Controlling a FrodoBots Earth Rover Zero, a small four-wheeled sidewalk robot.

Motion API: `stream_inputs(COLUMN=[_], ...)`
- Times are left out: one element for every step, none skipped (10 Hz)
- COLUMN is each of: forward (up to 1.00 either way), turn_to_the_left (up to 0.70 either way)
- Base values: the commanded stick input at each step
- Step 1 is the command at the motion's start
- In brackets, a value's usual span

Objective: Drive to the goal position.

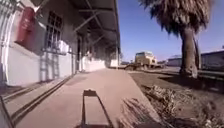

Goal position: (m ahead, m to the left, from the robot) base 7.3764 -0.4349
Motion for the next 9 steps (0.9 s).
stream_inputs(forward=[0.70,0.70,0.70,0.70,0.70,0.70,0.70,0.70,0.70], turn_to_the_left=[-0.14,-0.11,-0.07,0.00,0.00,0.00,0.00,0.00,0.00])
